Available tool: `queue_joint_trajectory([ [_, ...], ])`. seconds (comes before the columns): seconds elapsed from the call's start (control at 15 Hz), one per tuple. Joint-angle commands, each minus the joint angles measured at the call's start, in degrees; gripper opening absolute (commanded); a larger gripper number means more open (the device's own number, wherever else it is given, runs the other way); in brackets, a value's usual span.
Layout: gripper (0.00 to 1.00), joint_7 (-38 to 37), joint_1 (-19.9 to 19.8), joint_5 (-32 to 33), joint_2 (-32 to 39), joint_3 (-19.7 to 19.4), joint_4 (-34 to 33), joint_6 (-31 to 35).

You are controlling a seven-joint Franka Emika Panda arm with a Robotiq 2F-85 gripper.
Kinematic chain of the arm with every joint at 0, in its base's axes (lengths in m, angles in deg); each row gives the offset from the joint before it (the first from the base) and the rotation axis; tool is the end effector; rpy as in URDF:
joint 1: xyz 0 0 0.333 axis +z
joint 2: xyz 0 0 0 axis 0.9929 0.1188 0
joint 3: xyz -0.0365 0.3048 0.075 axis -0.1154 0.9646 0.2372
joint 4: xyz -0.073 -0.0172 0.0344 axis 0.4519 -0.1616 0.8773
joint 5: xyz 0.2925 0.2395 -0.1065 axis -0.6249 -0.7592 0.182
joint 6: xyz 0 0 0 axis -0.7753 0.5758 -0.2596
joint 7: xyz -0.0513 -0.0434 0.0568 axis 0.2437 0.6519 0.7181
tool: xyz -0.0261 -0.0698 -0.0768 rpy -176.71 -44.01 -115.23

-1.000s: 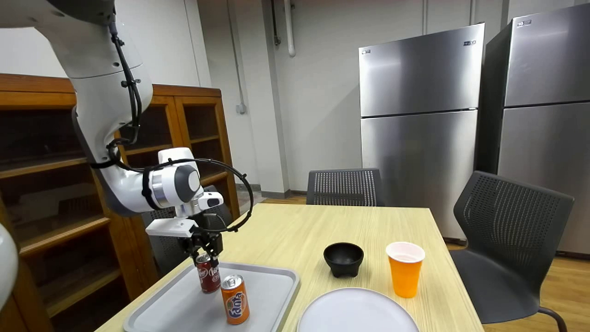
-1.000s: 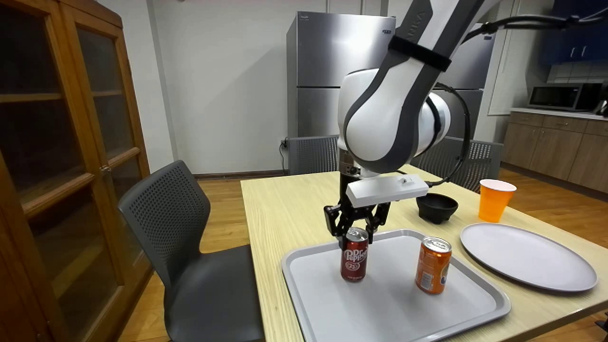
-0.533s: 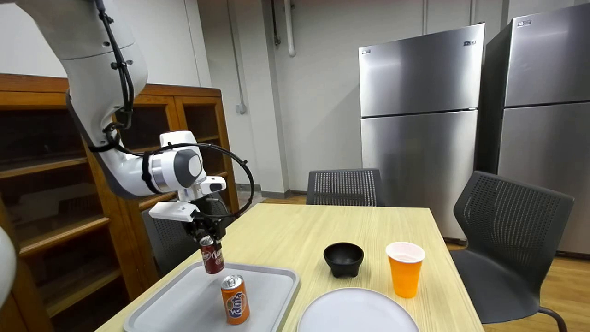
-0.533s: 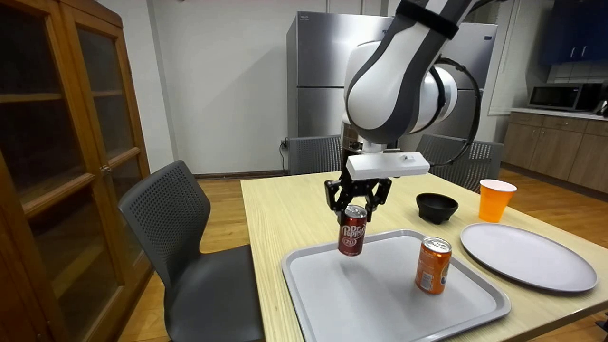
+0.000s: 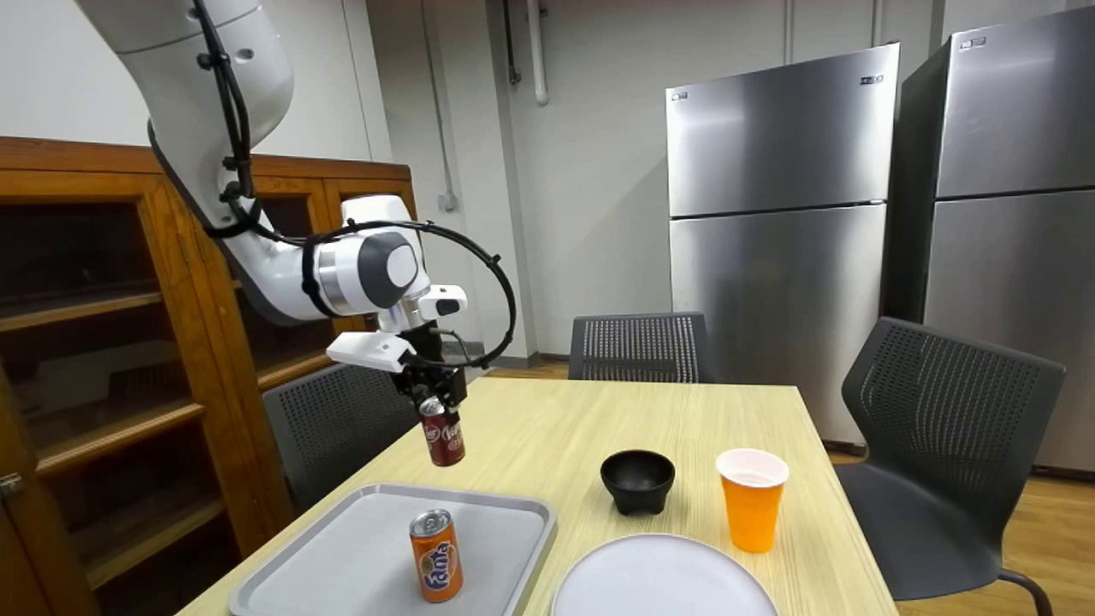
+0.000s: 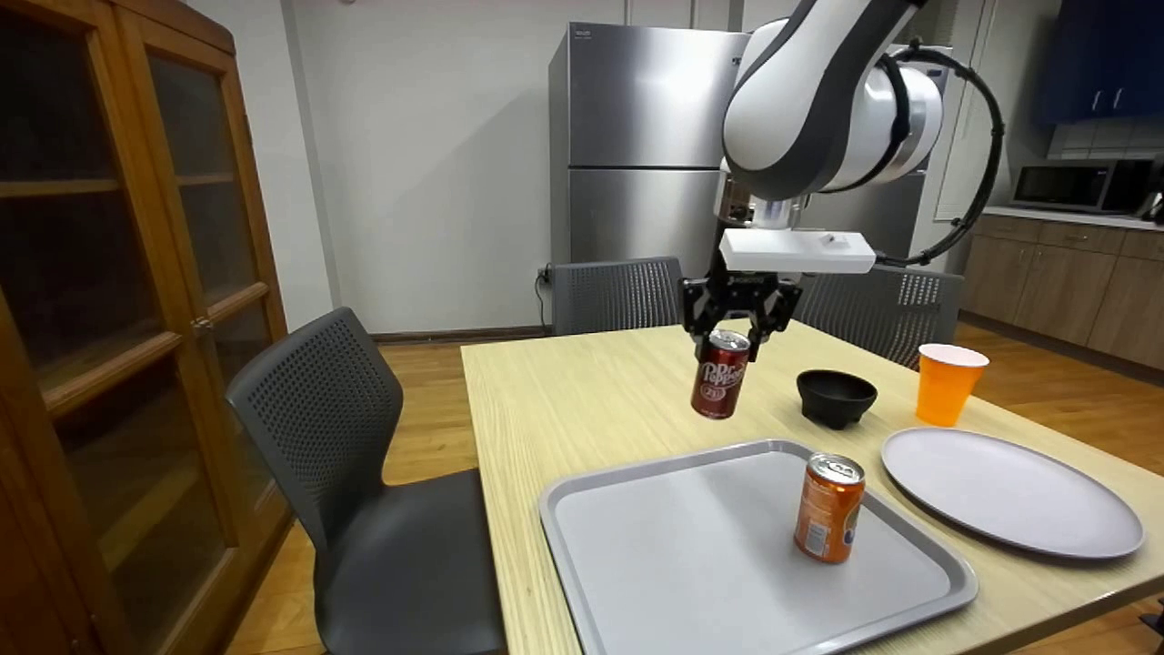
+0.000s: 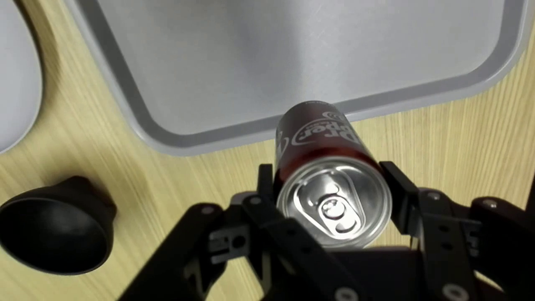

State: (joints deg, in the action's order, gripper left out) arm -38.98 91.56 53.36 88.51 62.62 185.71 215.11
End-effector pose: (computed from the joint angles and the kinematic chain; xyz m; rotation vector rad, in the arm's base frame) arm 0.5322 0.0635 0.2621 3.1074 -0.2476 0.2889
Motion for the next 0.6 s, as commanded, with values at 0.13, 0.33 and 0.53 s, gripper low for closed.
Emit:
queue_joint_trajectory([
  [0.13, 0.38, 5.9, -5.4, -2.7, -4.9, -1.0, 1.4, -2.1],
  [0.33, 0.38, 8.8, -8.0, -3.3, -5.8, -2.1, 1.4, -2.8],
  [0.53, 0.38, 11.6, -10.4, -3.8, -6.2, -3.3, 1.2, -3.6],
])
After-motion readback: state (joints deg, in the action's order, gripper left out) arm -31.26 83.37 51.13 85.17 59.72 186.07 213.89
